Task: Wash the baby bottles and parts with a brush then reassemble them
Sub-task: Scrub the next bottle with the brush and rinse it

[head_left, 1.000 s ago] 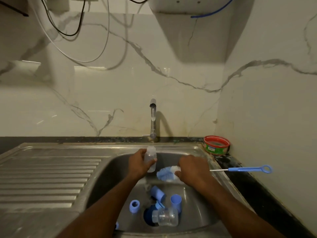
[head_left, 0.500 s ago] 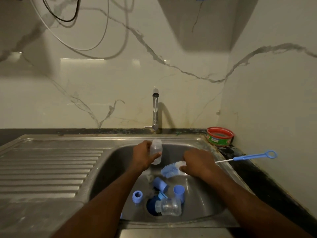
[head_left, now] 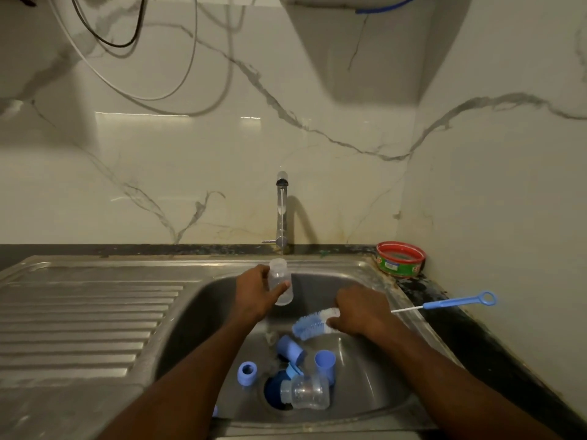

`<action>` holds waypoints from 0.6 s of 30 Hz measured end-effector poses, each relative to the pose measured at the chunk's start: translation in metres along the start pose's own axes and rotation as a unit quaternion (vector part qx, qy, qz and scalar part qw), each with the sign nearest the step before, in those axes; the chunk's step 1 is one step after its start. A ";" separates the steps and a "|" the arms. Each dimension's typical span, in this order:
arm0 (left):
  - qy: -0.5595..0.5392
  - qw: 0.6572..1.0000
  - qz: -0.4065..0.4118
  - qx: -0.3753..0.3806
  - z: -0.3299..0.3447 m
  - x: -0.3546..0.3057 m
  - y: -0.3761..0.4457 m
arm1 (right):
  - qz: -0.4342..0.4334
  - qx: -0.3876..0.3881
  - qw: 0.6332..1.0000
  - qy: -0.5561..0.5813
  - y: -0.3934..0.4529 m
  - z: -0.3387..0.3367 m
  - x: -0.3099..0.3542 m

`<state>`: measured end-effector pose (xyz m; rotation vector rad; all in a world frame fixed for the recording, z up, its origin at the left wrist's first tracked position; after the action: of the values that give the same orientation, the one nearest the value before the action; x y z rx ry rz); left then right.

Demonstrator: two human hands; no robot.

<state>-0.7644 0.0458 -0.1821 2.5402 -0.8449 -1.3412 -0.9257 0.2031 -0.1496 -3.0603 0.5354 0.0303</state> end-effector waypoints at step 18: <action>-0.010 0.999 0.028 -0.018 -0.003 -0.009 0.001 | -0.017 -0.009 1.000 0.020 0.005 0.005 -0.003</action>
<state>-0.7664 0.0498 -0.1740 2.4602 -0.8809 -1.3555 -0.9304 0.1995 -0.1547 -3.0920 0.4885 -0.0273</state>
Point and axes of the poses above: each hand's wrist, its own y-axis towards the middle knuckle, its own z-axis out of the palm, x = y × z, the point moved 6 cm from there along y, towards the middle knuckle, and after that the axes turned 6 degrees about x, right-handed, at the moved point
